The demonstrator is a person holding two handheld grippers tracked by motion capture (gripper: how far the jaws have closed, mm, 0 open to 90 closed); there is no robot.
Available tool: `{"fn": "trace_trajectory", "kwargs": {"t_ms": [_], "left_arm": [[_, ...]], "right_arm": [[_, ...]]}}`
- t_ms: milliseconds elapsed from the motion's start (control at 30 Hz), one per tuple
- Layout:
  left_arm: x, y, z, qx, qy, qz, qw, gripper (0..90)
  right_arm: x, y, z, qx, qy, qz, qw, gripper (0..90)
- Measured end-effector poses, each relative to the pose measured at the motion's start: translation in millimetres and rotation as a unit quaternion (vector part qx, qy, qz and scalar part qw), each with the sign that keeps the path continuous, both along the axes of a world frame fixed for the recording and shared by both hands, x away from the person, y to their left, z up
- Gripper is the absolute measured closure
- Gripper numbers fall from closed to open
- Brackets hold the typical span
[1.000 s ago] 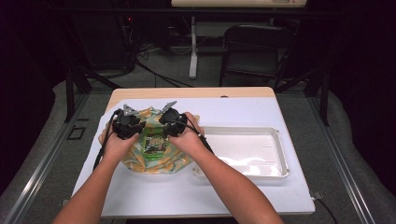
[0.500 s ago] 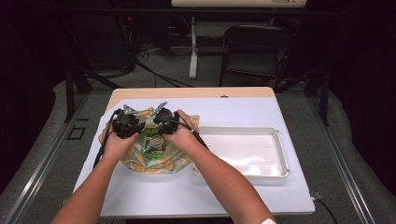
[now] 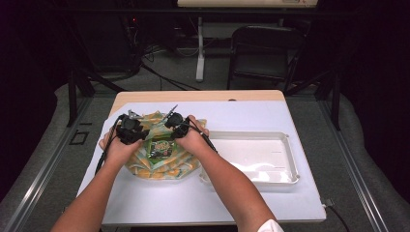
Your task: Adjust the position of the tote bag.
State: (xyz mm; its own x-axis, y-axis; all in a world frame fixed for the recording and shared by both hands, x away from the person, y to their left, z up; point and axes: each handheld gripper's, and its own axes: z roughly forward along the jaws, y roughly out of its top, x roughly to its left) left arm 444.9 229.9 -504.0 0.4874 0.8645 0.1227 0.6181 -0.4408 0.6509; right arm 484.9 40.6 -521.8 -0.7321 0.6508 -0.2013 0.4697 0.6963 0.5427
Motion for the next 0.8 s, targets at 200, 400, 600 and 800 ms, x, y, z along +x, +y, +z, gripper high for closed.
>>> {"fn": "trace_trajectory", "kwargs": {"t_ms": [200, 400, 600, 800], "left_arm": [[-0.3, -2.3, -2.0, 0.001, 0.003, -0.004, 1.0, 64.8], [1.7, -5.9, -6.8, 0.011, 0.023, -0.014, 0.9996, 65.1], [2.7, -10.2, -13.5, 0.026, 0.031, -0.013, 0.9991, 65.0], [3.5, -8.9, -16.9, 0.042, 0.04, -0.017, 0.9982, 64.6]], "right_arm": [[1.6, 0.7, -0.3, -0.005, -0.007, -0.007, 0.9999, 79.4], [9.4, -5.1, -0.4, 0.019, -0.011, -0.036, 0.9991, 83.1], [19.8, -11.8, -3.1, 0.052, 0.002, -0.076, 0.9957, 83.9], [24.3, -12.3, -11.7, 0.052, -0.002, -0.092, 0.9945, 83.8]]}}
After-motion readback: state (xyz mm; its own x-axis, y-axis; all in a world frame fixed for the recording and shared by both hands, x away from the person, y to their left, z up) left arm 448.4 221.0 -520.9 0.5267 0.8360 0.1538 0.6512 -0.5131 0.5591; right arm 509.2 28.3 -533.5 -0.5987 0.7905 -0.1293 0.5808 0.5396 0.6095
